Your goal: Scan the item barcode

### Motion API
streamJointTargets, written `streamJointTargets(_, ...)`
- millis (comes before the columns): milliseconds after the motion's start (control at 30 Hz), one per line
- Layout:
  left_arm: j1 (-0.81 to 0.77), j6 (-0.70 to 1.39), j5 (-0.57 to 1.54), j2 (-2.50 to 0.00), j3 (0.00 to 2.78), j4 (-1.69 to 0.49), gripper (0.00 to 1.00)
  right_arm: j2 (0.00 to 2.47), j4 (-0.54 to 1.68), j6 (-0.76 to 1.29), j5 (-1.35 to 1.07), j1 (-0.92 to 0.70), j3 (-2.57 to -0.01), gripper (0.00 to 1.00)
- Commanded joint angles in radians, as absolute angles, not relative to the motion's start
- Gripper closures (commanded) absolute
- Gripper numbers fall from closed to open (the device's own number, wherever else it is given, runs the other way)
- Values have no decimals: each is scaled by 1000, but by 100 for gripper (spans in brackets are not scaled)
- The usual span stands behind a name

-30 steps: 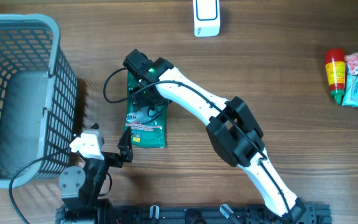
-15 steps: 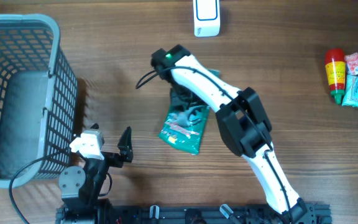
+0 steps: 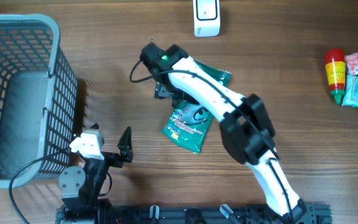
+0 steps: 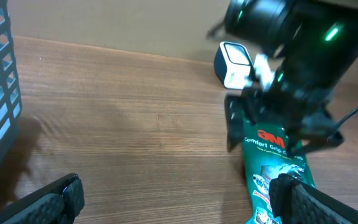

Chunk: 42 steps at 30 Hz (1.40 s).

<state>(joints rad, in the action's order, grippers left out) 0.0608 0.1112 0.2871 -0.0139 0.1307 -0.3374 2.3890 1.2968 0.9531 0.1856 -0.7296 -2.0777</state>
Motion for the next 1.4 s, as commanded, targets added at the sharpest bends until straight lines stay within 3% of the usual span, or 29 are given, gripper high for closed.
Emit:
streamJointTargets(0,56,117,299,-7,128,-335,0,2418,1303,1047,262,-728,-2069,2)
streamJointTargets(133,56,117,299,-7,128,-335,0,2449,1367,1048,262,-728,-2069,13)
streamJointTargets(200,56,117,299,-7,128,-335,0,2479,1419,1042,256,-728,-2068,37)
streamJointTargets(300,56,117,299,-7,128,-335,0,2513,1452,918,212,-728,-2068,65)
streamJointTargets(333,56,117,299,-7,128,-335,0,2521,1460,884,193,-728,-2067,85)
streamJointTargets(367,56,117,299,-7,128,-335,0,2524,1469,863,174,-728,-2067,95)
streamJointTargets(600,56,117,299,-7,128,-335,0,2442,1452,641,55,-729,-2109,96)
streamJointTargets(833,56,117,299,-7,128,-335,0,2115,1406,284,-344,-723,-2114,96)
streamJointTargets(1033,56,117,299,-7,128,-335,0,2038,1447,91,-643,-639,-2103,96)
streamJointTargets(1267,56,117,299,-7,128,-335,0,2038,1295,-209,-1097,-506,-1776,96)
streamJointTargets(1367,56,117,299,-7,128,-335,0,2038,1139,-194,-1132,-481,-1614,96)
